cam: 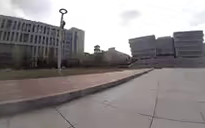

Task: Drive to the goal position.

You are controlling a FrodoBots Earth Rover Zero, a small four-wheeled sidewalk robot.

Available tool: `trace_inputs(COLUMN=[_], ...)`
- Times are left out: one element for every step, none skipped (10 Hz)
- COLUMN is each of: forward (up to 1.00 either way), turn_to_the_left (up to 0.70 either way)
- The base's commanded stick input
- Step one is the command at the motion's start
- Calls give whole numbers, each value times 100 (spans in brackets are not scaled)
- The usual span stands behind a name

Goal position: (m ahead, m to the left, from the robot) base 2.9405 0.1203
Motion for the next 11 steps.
trace_inputs(forward=[100,100,100,100,100,100,100,97,88,81,84], turn_to_the_left=[-38,-38,-28,-13,-23,-38,-38,-37,-33,-30,-32])
